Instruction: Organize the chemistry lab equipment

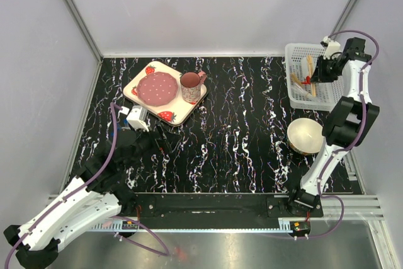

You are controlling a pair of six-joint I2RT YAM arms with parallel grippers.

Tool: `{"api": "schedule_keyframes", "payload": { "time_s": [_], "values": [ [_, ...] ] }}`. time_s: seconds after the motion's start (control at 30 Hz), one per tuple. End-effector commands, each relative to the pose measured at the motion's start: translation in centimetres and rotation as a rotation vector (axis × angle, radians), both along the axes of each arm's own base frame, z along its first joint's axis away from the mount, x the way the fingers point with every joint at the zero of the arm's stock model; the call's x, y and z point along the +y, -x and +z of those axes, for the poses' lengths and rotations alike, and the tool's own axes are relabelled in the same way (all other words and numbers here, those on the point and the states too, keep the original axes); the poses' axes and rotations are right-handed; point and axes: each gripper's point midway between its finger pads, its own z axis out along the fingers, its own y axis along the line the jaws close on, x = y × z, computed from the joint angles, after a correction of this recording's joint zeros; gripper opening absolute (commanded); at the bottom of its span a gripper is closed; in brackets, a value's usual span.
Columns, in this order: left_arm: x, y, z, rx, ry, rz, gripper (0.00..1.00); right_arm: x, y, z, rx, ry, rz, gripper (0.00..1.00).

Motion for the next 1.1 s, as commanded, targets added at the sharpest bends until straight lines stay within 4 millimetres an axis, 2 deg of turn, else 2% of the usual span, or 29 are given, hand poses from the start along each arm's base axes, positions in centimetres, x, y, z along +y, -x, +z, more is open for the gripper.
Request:
{"api": "schedule_keyframes", "payload": {
  "time_s": [0.0,0.3,0.47,0.63,0.67,0.73,0.77,0.83,0.87,0.9,0.97,1.0,1.07],
  "values": [
    [-0.1,-0.3,2.6,-0.049,0.051,0.009,0.99,-0.8,-1.1,1.0,-0.025,0.045,0.009,0.18],
    [0.0,-0.3,2.5,-0.046,0.050,0.011,0.99,-0.5,-0.6,-1.0,0.034,0.015,0.015,0.24],
    [0.1,-0.3,2.8,-0.051,0.057,0.016,0.99,-0.3,-0.3,-0.5,0.035,0.013,0.019,0.32],
    [0.6,0.0,4.5,-0.070,0.090,0.032,0.99,0.0,0.1,2.1,-0.008,0.022,0.023,0.48],
    [0.6,0.0,4.9,-0.074,0.094,0.034,0.99,0.2,0.3,3.3,-0.031,0.025,0.027,0.51],
    [1.0,0.1,5.9,-0.087,0.101,0.045,0.99,0.6,0.8,4.6,-0.052,0.022,0.033,0.59],
    [1.3,0.2,6.0,-0.086,0.095,0.052,0.99,1.1,1.2,6.2,-0.086,0.021,0.040,0.61],
    [1.8,0.2,7.2,-0.104,0.100,0.069,0.99,1.8,1.9,7.4,-0.109,0.007,0.046,0.66],
    [2.2,0.2,7.2,-0.101,0.081,0.083,0.99,2.5,2.7,8.7,-0.137,-0.005,0.059,0.71],
    [2.6,0.3,8.3,-0.119,0.087,0.090,0.99,2.9,3.1,9.4,-0.155,-0.014,0.059,0.75],
    [3.5,0.3,8.5,-0.119,0.047,0.115,0.99,4.1,4.5,11.3,-0.196,-0.034,0.077,0.82],
    [3.9,0.5,9.7,-0.136,0.052,0.126,0.99,4.5,4.9,12.0,-0.216,-0.039,0.080,0.84],
    [5.2,0.5,9.9,-0.133,0.005,0.164,0.99,5.7,6.6,13.7,-0.260,-0.050,0.104,0.92]
  ]
}}
